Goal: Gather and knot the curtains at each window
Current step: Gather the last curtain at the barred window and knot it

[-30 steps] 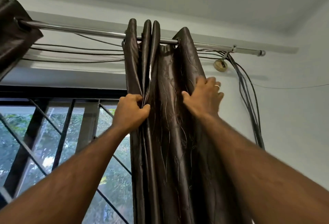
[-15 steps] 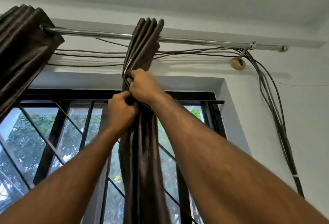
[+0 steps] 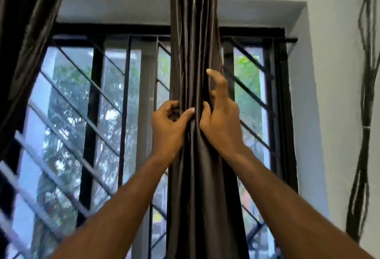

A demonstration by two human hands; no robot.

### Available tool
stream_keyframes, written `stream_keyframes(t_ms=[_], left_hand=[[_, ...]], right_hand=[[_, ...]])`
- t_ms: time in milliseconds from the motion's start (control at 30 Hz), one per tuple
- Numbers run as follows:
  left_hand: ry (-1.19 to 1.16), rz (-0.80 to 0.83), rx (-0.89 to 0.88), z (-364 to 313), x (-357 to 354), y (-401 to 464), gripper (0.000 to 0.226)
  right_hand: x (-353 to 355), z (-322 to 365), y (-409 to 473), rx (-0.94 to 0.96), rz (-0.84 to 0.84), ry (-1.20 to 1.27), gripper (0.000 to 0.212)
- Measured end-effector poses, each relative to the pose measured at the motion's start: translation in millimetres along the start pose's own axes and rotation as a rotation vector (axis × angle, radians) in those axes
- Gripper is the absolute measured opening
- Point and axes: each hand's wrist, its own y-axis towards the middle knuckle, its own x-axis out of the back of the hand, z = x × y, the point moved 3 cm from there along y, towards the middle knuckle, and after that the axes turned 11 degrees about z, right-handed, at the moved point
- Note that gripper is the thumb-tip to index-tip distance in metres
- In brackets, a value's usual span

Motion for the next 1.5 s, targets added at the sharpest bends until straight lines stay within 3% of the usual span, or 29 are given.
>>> stream_keyframes(t_ms=[167, 267, 367, 500, 633, 767, 867, 900, 1000, 1100, 1167, 1267, 1400, 1500], left_hand=[[-0.037, -0.009, 0.169, 25.7, 0.6, -101.6, 0.021], [-0.019, 0.064, 0.242, 41.8, 4.9, -173.8, 0.007], [0.061, 0.088, 0.347, 57.2, 13.6, -243.5, 0.011], [0.141, 0.098, 0.444, 63.4, 31.6, -308.2, 0.018], [0.194, 0.012, 0.534, 64.9, 38.3, -347.7, 0.033], [0.235, -0.022, 0.572, 65.7, 44.7, -368.1, 0.021], [0.290, -0.133, 0.602, 64.1, 58.2, -371.7, 0.026], [0.312, -0.106, 0.594, 60.6, 56.0, -373.1, 0.022], [0.345, 0.016, 0.551, 44.6, 39.8, -377.8, 0.011], [0.314, -0.086, 0.514, 33.2, 37.7, -371.4, 0.013], [0.350, -0.111, 0.475, 28.5, 38.9, -362.3, 0.014], [0.470, -0.089, 0.467, 28.2, 45.8, -354.1, 0.039], [0.539, -0.145, 0.452, 46.7, 90.2, -357.0, 0.028], [0.607, -0.086, 0.416, 53.6, 101.0, -356.0, 0.031]], right_hand=[[-11.4, -6.7, -97.1, -0.010, -0.015, 0.023, 0.037], [-18.3, -0.7, -152.7, -0.036, 0.036, 0.006, 0.054], [-29.9, -2.9, -208.2, -0.066, 0.075, -0.061, 0.065], [-30.9, -14.3, -275.0, -0.143, 0.124, -0.134, 0.051], [-25.5, -12.7, -314.7, -0.141, 0.060, -0.403, 0.039], [-33.1, -1.9, -337.4, -0.014, 0.109, -0.528, 0.043], [-39.0, 5.6, -345.8, 0.005, 0.188, -0.484, 0.020], [-41.2, 8.5, -346.9, -0.034, 0.208, -0.429, 0.013], [-51.9, 19.7, -349.5, -0.241, 0.240, -0.293, 0.037], [-62.6, 20.8, -352.7, -0.432, 0.232, -0.170, 0.046], [-70.5, 21.9, -354.4, -0.481, 0.227, -0.122, 0.033], [-78.2, 31.1, -361.3, -0.373, 0.248, -0.112, 0.008], [-68.2, 25.6, -370.9, -0.479, 0.147, -0.085, 0.010], [-75.8, 53.7, -371.2, -0.304, 0.267, -0.190, 0.015]])
